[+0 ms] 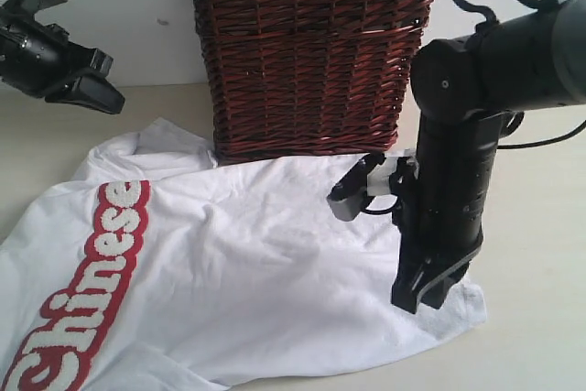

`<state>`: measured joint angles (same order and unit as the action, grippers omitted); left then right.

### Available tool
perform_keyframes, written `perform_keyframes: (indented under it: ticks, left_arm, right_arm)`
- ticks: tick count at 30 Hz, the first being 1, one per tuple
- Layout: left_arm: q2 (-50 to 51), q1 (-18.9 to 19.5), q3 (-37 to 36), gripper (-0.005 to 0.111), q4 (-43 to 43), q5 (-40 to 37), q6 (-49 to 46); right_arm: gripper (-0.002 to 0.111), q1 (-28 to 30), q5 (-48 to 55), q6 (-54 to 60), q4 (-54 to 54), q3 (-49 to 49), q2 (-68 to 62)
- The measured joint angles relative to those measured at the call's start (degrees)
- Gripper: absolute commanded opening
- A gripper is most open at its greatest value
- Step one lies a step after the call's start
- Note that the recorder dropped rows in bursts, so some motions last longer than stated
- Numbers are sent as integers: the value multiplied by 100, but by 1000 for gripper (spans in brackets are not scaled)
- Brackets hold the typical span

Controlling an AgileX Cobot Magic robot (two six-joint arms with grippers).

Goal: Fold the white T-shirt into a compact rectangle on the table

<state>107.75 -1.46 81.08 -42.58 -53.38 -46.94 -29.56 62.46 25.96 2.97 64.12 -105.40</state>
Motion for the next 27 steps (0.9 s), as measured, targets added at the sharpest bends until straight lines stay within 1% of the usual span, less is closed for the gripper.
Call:
perform_keyframes:
  ticks: [1, 3, 5, 6, 8, 9, 11, 14, 16, 18, 21, 22, 23, 25, 27]
  left_arm:
    - [-14, -28, -75, 0, -121, -130, -327]
    - [-29, -217, -287, 4, -364, -335, -878]
    - [-29, -507, -474, 14, -413, -360, -1162]
    - [-29, -747, -564, 20, -386, -349, -1256]
    - [-29, -1102, -662, 31, -245, -312, -1312]
    - [-29, -1389, -675, 34, -103, -302, -1312]
    - [-29, -1790, -687, 39, 90, -289, -1237]
    - [-29, -2623, -725, 39, 405, -240, -1137]
    - [-29, -3239, -780, 39, 650, -204, -1019]
    - [-29, -3849, -832, 41, 1073, -113, -766]
    - [-29, -4573, -1045, 55, 1825, 189, -127]
    - [-16, -4748, -1125, 60, 2034, 329, -9]
    - [-3, -4957, -1229, 62, 2230, 488, 139]
    - [54, -5342, -1411, 63, 2657, 880, 526]
    - [125, -5620, -1531, 63, 3343, 1407, 1151]
  right_arm:
    - [0, 0, 0, -115, -170, 0, 45]
    - [0, 0, 0, -514, -616, 0, 129]
    - [0, 0, -14, -1229, -1170, 0, 226]
    - [0, 0, -14, -1701, -1545, 0, 290]
    - [0, 0, 38, -2596, -2248, 0, 449]
    - [0, 0, 85, -3005, -2588, 0, 546]
    - [0, 0, 139, -3480, -3005, 0, 750]
    - [0, 0, 74, -3804, -3214, 0, 1193]
    - [0, 0, -46, -3912, -3254, 0, 1496]
    - [2, 0, -100, -3965, -3251, 0, 1856]
    - [3, 0, -126, -4008, -3251, 0, 2357]
    - [3, 0, -139, -4024, -3208, 0, 2518]
    - [3, 0, -190, -4024, -3159, 0, 2662]
    - [3, 0, -261, -4005, -3030, 0, 2869]
    - [3, 0, -300, -3964, -2886, 0, 3005]
